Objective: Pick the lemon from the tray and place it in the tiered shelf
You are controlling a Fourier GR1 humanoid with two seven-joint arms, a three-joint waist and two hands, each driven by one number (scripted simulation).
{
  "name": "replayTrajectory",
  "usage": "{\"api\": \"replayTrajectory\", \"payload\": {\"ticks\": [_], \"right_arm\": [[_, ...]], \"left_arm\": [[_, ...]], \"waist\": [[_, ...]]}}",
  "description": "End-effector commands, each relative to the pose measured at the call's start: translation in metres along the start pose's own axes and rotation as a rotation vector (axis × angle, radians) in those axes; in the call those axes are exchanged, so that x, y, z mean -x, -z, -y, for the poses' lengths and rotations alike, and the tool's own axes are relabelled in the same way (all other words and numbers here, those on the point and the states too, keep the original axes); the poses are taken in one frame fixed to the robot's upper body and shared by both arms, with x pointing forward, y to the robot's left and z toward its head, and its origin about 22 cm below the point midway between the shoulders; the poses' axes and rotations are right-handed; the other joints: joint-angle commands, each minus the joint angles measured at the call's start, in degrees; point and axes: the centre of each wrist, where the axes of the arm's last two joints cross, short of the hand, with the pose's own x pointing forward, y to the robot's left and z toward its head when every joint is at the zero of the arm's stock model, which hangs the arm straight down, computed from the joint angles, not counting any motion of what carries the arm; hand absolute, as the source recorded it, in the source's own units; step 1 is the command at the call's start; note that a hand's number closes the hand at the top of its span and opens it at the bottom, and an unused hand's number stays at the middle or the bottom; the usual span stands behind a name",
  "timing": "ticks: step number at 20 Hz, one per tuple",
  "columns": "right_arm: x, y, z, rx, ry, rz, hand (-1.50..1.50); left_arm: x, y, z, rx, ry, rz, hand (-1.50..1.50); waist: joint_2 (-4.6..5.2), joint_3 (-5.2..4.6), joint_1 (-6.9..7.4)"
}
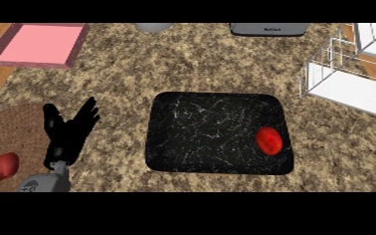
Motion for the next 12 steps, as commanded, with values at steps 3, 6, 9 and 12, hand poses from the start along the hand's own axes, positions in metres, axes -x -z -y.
{"api": "replayTrajectory", "payload": {"ticks": [3, 6, 9, 12], "right_arm": [[0.027, 0.029, -0.007, -0.075, -0.054, 0.030, 1.50], [0.023, 0.048, -0.016, -0.059, -0.095, 0.013, 1.50], [0.036, 0.061, -0.043, -0.054, -0.104, 0.029, 1.50], [0.045, 0.070, -0.064, -0.029, -0.096, 0.012, 1.50]], "left_arm": [[0.004, 0.006, 0.006, 0.000, -0.005, -0.008, 0.00], [-0.009, -0.006, -0.006, 0.033, -0.007, 0.015, 0.00], [-0.006, 0.006, -0.003, -0.004, -0.005, 0.004, 0.00], [0.003, -0.006, -0.002, 0.001, -0.006, 0.005, 0.00]], "waist": [[0.00, 0.01, -0.33], [0.13, 0.01, 0.85], [0.20, 0.01, 0.58], [0.18, 0.02, 0.75]]}}
